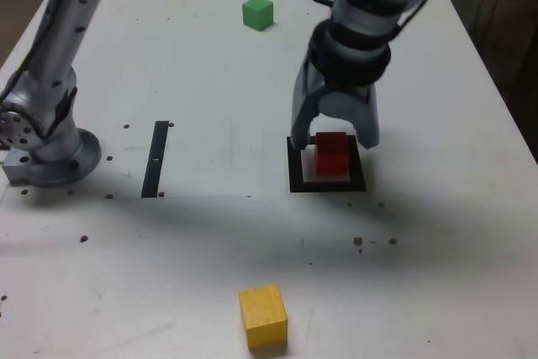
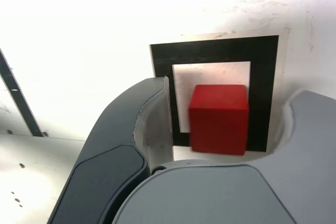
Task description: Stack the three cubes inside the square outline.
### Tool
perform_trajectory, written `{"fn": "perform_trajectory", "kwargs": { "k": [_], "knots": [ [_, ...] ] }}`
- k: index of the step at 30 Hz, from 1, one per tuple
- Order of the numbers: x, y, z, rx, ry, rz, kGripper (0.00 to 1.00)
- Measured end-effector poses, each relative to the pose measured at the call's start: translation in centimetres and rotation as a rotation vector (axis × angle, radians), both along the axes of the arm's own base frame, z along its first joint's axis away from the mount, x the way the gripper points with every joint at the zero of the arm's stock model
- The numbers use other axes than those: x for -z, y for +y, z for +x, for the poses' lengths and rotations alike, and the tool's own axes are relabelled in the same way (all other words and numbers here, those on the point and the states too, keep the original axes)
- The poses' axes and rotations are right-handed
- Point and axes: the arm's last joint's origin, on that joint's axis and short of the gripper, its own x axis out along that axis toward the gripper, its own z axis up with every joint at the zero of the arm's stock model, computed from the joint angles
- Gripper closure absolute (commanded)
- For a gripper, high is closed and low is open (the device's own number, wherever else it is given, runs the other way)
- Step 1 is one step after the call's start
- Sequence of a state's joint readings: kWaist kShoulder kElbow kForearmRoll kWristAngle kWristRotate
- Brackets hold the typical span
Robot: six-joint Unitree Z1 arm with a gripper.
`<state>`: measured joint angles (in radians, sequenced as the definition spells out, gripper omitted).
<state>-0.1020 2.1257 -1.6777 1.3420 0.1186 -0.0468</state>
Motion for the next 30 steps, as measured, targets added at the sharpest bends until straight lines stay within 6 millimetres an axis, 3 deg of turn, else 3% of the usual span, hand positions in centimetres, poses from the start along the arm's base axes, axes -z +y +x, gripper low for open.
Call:
{"fn": "perform_trajectory", "kwargs": {
  "k": [7, 14, 30],
  "knots": [
    [-2.1, -0.3, -4.4, -0.03, -0.1, 0.007, 0.01],
    [-4.5, -2.7, -9.5, -0.064, -0.11, -0.032, 0.01],
    [-4.2, -12.0, -9.2, 0.014, 0.003, -0.164, 0.0]
  ]
}}
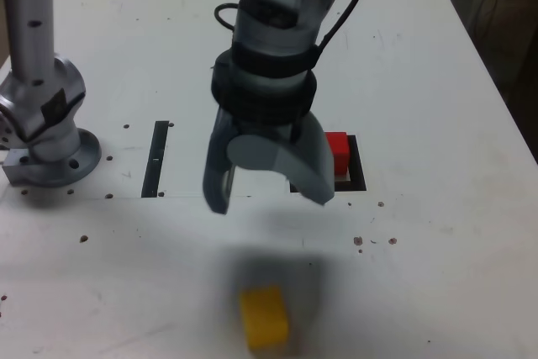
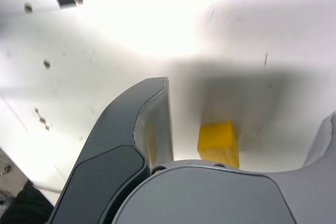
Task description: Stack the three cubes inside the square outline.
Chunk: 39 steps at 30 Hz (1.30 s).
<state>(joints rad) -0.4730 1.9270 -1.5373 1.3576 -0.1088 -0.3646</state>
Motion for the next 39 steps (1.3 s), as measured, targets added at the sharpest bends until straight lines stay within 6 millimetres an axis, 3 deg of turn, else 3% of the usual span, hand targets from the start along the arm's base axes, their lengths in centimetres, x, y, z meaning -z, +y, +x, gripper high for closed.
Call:
{"fn": "perform_trajectory", "kwargs": {
  "k": [13, 20, 28, 39],
  "knots": [
    [0.4, -6.6, -2.6, 0.017, 0.01, -0.01, 0.01],
    [1.9, -9.7, -2.0, 0.017, 0.019, -0.002, 0.01],
    [4.0, -10.5, -0.9, 0.016, 0.042, 0.036, 0.04],
    [6.5, -9.1, 0.9, -0.015, 0.048, 0.073, 0.17]
  ]
}}
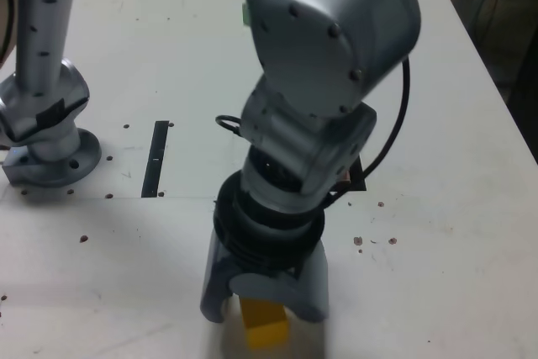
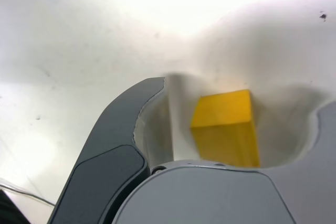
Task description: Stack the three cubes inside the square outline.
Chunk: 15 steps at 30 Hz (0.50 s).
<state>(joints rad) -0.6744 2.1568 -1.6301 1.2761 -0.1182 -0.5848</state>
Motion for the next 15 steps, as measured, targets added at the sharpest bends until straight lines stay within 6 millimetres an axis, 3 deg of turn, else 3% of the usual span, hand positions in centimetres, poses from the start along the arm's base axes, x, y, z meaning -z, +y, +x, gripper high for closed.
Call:
{"fn": "perform_trajectory", "kwargs": {
  "k": [9, 15],
  "knots": [
    [0.23, -0.44, 0.34, 0.005, 0.022, -0.044, 0.18],
    [0.38, -0.7, 0.63, 0.013, 0.018, -0.054, 0.27]
  ]
}}
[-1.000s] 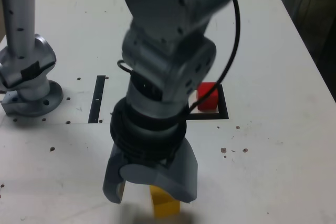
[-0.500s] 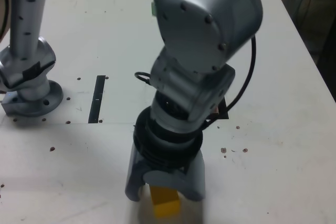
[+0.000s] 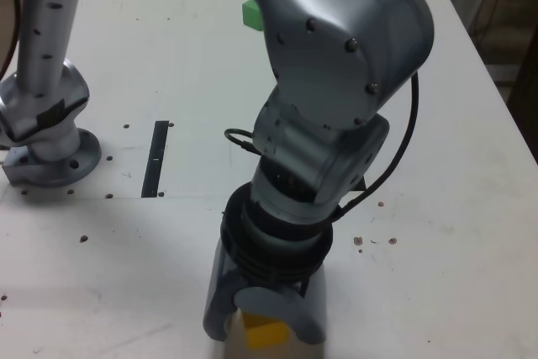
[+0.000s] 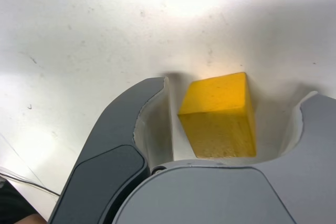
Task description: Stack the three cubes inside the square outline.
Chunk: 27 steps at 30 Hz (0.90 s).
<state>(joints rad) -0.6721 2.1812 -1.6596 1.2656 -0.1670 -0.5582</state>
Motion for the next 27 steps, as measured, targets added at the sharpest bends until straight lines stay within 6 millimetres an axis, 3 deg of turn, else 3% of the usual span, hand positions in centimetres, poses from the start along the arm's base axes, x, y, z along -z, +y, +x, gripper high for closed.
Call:
{"fn": "perform_trajectory", "kwargs": {
  "k": [13, 22, 27],
  "knots": [
    [0.8, 0.5, 0.7, 0.01, -0.008, 0.009, 0.54],
    [0.8, 0.3, 1.1, 0.022, -0.033, -0.002, 0.8],
    [0.2, 0.2, 1.5, 0.036, -0.066, 0.013, 0.86]
  ]
}}
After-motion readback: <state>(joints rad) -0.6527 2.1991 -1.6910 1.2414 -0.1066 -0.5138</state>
